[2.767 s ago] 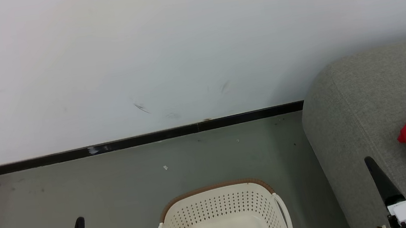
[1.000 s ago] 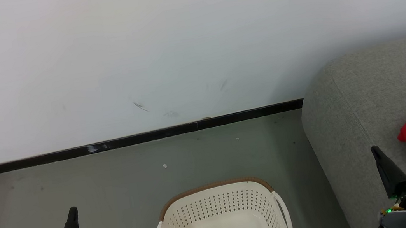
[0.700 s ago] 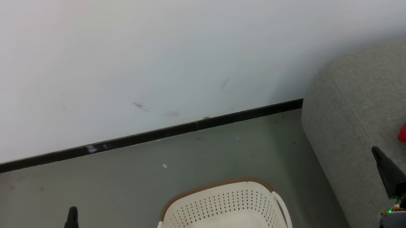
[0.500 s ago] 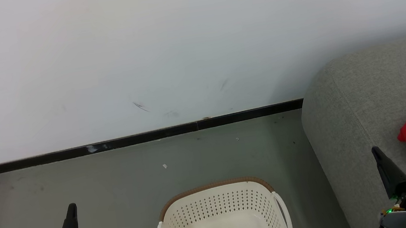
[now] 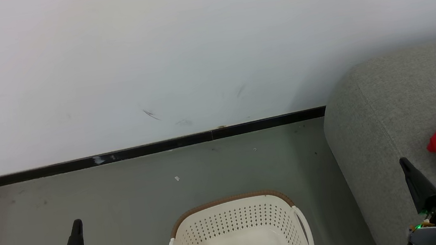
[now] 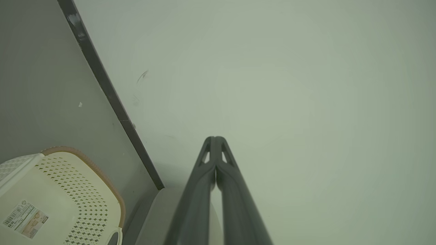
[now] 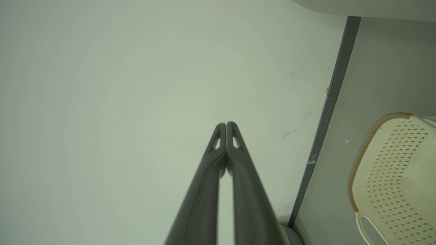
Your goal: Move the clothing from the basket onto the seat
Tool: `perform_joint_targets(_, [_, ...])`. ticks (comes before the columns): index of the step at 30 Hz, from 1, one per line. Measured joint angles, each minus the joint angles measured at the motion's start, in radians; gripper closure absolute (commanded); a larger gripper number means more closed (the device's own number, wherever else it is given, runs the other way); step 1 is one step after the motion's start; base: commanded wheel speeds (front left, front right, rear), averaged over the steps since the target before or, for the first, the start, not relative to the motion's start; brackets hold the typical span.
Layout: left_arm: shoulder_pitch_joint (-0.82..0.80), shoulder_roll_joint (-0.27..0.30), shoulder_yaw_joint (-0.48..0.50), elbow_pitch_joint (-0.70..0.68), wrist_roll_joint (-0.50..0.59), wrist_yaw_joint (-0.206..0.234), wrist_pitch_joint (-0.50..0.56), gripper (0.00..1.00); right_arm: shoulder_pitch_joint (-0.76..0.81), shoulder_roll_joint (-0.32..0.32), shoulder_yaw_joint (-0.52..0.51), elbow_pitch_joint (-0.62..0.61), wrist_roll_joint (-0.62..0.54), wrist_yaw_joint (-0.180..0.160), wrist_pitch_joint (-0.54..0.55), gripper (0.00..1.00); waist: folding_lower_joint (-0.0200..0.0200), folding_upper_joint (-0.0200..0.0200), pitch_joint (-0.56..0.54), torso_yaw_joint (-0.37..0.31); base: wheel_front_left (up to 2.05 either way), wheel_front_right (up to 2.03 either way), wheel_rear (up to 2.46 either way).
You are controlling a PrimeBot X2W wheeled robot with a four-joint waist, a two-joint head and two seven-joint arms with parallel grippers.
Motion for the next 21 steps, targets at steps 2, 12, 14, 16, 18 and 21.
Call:
perform_joint_targets(2, [0.000, 0.000, 0.000, 0.001, 0.000, 0.000, 0.000, 1.00, 0.000, 0.000, 0.000, 0.000, 0.000, 0.000, 0.000, 1.00, 0.0000, 0.0000, 0.000, 0.000, 0.00, 0.00, 0.00])
perform_joint_targets(12, [0.000, 0.000, 0.000, 0.005, 0.000, 0.000, 0.000, 1.00, 0.000, 0.000, -0.004, 0.001, 0.000, 0.000, 0.000, 1.00, 0.0000, 0.0000, 0.000, 0.000, 0.00, 0.00, 0.00])
perform_joint_targets(14, [0.000, 0.000, 0.001, 0.006, 0.000, 0.000, 0.000, 1.00, 0.000, 0.000, -0.004, 0.001, 0.000, 0.000, 0.000, 1.00, 0.0000, 0.0000, 0.000, 0.000, 0.00, 0.00, 0.00])
perform_joint_targets(16, [0.000, 0.000, 0.001, 0.006, 0.000, 0.000, 0.000, 1.00, 0.000, 0.000, -0.005, 0.001, 0.000, 0.000, 0.000, 1.00, 0.0000, 0.0000, 0.000, 0.000, 0.00, 0.00, 0.00])
perform_joint_targets(18, [0.000, 0.000, 0.001, 0.007, 0.000, 0.000, 0.000, 1.00, 0.000, 0.000, -0.006, 0.001, 0.000, 0.000, 0.000, 1.00, 0.0000, 0.0000, 0.000, 0.000, 0.00, 0.00, 0.00])
perform_joint_targets(21, [0.000, 0.000, 0.001, 0.008, 0.000, -0.001, 0.000, 1.00, 0.000, 0.000, -0.007, 0.001, 0.000, 0.000, 0.000, 1.00, 0.0000, 0.0000, 0.000, 0.000, 0.00, 0.00, 0.00])
